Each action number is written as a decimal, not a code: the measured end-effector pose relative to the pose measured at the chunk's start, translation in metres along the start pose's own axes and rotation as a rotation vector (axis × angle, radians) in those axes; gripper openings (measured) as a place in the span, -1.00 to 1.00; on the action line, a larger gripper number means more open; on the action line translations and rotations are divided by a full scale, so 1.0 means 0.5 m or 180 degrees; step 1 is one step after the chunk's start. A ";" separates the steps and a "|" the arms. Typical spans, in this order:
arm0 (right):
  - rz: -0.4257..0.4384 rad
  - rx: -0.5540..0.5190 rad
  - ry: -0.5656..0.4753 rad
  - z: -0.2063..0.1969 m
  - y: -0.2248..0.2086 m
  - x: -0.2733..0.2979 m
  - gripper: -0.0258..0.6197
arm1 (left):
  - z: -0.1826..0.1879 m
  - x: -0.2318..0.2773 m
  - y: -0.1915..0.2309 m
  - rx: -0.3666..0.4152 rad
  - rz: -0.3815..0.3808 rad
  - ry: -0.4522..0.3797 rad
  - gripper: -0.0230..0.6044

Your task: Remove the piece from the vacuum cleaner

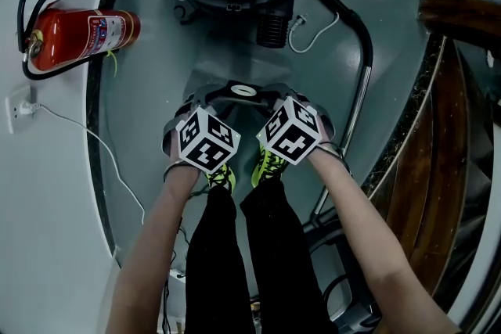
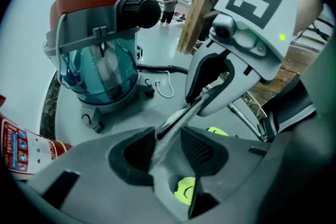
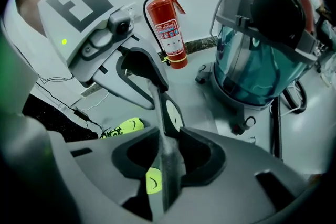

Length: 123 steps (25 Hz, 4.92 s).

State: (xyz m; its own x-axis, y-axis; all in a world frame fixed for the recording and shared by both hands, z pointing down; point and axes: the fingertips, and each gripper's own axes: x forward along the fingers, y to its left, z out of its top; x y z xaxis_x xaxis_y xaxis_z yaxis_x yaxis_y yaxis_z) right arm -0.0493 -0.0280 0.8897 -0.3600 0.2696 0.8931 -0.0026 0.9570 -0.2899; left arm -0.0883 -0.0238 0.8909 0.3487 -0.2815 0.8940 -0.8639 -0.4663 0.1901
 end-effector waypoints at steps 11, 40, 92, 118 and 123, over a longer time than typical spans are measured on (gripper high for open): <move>0.0019 0.0197 -0.0044 -0.006 0.007 -0.017 -0.52 | -0.015 -0.027 0.000 0.0042 -0.0009 0.0032 -0.39; 0.0103 0.1797 -0.1165 0.069 0.088 -0.280 -0.85 | 0.095 -0.269 -0.148 -0.0958 -0.0793 -0.0800 -0.90; 0.0041 0.1437 -0.1441 0.306 0.356 -0.820 -0.86 | 0.318 -0.850 -0.239 -0.1042 -0.0917 -0.1177 -0.90; 0.0188 0.1343 -0.1558 0.266 0.445 -0.838 -0.86 | 0.285 -0.925 -0.312 -0.1283 -0.0720 -0.1513 -0.90; 0.0235 0.1327 -0.1603 0.234 0.473 -0.845 -0.86 | 0.289 -0.928 -0.361 -0.1363 -0.0686 -0.1602 -0.90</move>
State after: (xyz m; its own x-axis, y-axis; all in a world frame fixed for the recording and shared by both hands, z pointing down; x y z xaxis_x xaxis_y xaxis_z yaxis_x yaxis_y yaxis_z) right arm -0.0071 0.0721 0.4033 -0.7654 0.1531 0.6251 -0.2862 0.7891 -0.5436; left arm -0.0416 0.0698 0.3831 0.5653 -0.6226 0.5411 -0.7877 -0.2128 0.5781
